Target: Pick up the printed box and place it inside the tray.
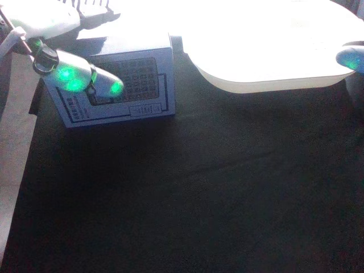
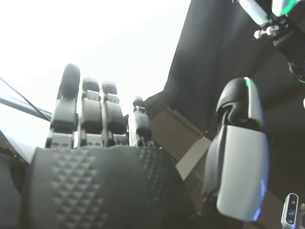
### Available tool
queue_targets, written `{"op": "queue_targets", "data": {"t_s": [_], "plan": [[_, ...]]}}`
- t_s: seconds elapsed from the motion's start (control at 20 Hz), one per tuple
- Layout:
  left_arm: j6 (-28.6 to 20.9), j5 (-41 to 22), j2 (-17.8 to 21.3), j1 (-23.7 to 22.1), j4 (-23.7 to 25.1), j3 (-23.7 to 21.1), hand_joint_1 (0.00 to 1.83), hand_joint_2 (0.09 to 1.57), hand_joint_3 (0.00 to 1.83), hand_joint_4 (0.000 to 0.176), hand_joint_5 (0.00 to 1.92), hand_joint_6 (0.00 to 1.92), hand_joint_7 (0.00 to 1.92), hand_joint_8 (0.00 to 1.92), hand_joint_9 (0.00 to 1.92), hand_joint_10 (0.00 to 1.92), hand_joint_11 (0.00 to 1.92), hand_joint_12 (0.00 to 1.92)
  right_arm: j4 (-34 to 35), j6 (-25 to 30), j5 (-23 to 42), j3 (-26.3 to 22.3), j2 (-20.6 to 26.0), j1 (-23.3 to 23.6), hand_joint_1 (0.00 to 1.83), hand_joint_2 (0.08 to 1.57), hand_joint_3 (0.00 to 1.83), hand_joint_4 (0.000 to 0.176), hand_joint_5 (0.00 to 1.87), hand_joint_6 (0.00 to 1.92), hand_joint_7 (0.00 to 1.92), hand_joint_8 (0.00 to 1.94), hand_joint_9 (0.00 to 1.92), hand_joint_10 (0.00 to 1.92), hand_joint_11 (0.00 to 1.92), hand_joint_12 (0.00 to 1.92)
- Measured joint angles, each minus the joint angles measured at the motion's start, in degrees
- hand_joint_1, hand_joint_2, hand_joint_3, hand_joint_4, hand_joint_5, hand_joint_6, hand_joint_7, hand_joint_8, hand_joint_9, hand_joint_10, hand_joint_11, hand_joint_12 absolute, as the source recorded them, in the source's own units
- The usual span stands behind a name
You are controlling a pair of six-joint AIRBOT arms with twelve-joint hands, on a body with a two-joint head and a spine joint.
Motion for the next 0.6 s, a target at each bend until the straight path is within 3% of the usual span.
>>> {"op": "queue_targets", "data": {"t_s": [0.1,0.2,0.25,0.35,0.4,0.45,0.5,0.6], "plan": [[0.0,0.3,-0.5,0.6,0.0,0.0,0.37,0.73,0.0,0.063,0.0,0.0,0.12,0.0,0.07,0.0,0.0,0.14,-0.1,0.1,0.2,0.0,0.0,0.0,0.6,0.92,0.0,0.176,0.0,0.0,0.11,0.0,0.13,0.0,0.0,0.62],[0.0,0.0,-0.8,1.1,0.0,0.0,0.59,0.75,0.0,0.03,0.0,0.0,0.14,0.01,0.09,0.01,0.0,0.07,-0.1,0.2,0.3,0.0,0.0,0.0,0.63,0.94,0.0,0.176,0.0,0.0,0.12,0.0,0.13,0.0,0.0,0.68],[0.0,-0.2,-0.8,1.4,-0.1,0.0,0.7,0.81,0.01,0.0,0.0,0.0,0.19,0.01,0.14,0.01,0.06,0.1,-0.2,0.2,0.5,0.0,0.0,0.0,0.62,0.93,0.0,0.176,0.0,0.0,0.12,0.0,0.14,0.0,0.0,0.71],[0.0,-0.5,-1.1,1.6,0.2,0.0,1.06,0.92,0.01,0.0,0.47,0.02,0.64,0.03,0.65,0.05,0.48,0.29,-0.1,0.4,0.5,0.0,0.0,0.0,0.63,0.96,0.0,0.176,0.0,0.0,0.12,0.0,0.13,0.0,0.0,0.69],[0.0,-0.5,-1.3,1.8,0.5,0.0,1.17,0.95,0.0,0.0,0.63,0.01,0.81,0.02,0.81,0.04,0.6,0.41,-0.1,0.6,0.4,0.0,0.0,0.0,0.63,0.97,0.01,0.176,0.0,0.0,0.12,0.0,0.14,0.0,0.0,0.7],[-0.1,-0.7,-1.4,1.8,0.6,-0.2,1.17,0.95,0.0,0.0,0.63,0.01,0.81,0.02,0.81,0.04,0.6,0.41,-0.2,0.7,0.5,0.0,0.0,0.0,0.63,0.97,0.01,0.176,0.0,0.0,0.12,0.0,0.14,0.0,0.0,0.7],[-0.1,-0.7,-1.5,1.8,0.9,-0.5,1.38,1.06,0.0,0.0,0.94,0.88,1.09,0.73,1.11,0.88,0.92,0.91,-0.2,0.7,0.6,0.0,0.0,0.0,0.62,0.96,0.0,0.176,0.0,0.0,0.1,0.0,0.14,0.0,0.0,0.7],[-0.3,-0.9,-1.5,1.8,0.9,-0.6,1.39,1.05,0.0,0.0,0.99,0.83,1.11,0.72,1.14,0.91,0.97,1.0,-0.1,0.7,0.6,0.0,0.0,0.0,0.62,0.96,0.0,0.176,0.0,0.0,0.1,0.0,0.14,0.0,0.0,0.71]]}}
